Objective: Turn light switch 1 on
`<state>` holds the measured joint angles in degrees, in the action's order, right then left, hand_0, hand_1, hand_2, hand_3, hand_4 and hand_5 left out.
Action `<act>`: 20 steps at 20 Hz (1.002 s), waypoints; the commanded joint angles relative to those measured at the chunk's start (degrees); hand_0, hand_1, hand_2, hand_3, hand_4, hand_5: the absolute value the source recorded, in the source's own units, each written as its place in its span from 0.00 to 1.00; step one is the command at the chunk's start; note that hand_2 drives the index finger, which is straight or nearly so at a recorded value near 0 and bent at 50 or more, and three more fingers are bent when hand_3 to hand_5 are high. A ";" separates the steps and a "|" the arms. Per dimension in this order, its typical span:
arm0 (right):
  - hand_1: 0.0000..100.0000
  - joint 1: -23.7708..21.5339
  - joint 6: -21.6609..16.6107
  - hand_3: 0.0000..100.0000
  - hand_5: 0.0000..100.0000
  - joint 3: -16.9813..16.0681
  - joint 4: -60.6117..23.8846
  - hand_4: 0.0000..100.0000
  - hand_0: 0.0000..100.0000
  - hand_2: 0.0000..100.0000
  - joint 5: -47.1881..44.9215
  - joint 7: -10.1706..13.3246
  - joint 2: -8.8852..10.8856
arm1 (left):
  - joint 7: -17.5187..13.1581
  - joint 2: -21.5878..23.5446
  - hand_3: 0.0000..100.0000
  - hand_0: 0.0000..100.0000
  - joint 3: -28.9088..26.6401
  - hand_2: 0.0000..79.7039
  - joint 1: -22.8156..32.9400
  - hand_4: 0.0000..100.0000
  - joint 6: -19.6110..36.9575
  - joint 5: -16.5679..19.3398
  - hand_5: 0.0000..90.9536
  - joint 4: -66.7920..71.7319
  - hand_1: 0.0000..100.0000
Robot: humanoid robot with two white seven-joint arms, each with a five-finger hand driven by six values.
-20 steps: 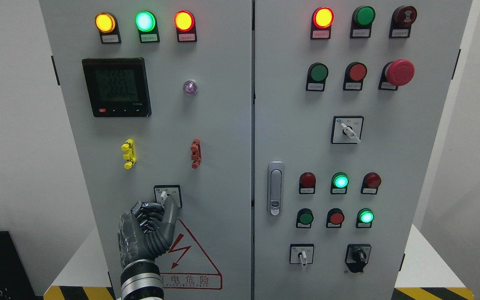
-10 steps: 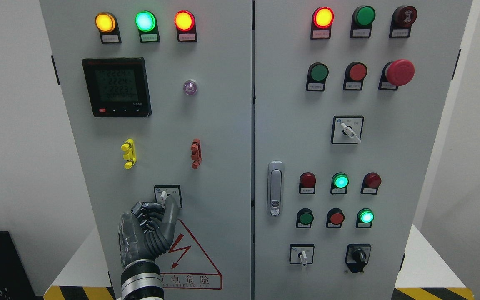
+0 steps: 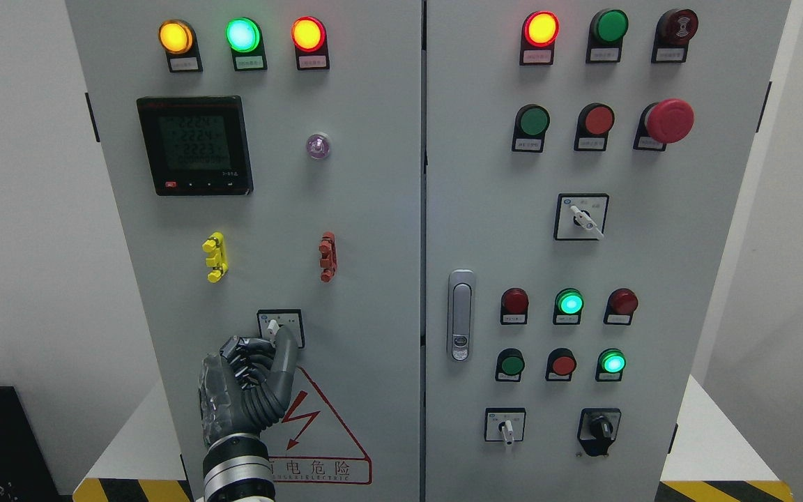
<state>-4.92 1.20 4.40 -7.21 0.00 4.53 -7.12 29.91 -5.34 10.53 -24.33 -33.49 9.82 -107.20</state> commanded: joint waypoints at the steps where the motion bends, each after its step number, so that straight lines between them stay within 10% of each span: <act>1: 0.00 0.00 0.03 0.00 0.00 0.00 0.00 0.00 0.00 0.00 -1.41 0.04 0.00 | -0.02 -0.02 0.84 0.77 0.01 0.78 -0.02 0.94 0.09 0.02 0.94 -0.02 0.55; 20: 0.00 0.00 0.03 0.00 0.00 0.00 0.00 0.00 0.00 0.00 -1.41 0.04 0.00 | -0.02 -0.02 0.85 0.77 0.01 0.79 0.07 0.94 0.09 -0.24 0.94 -0.02 0.48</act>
<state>-4.92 1.20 4.39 -7.20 0.00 4.53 -7.12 29.73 -5.37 10.61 -24.23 -33.09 9.63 -107.25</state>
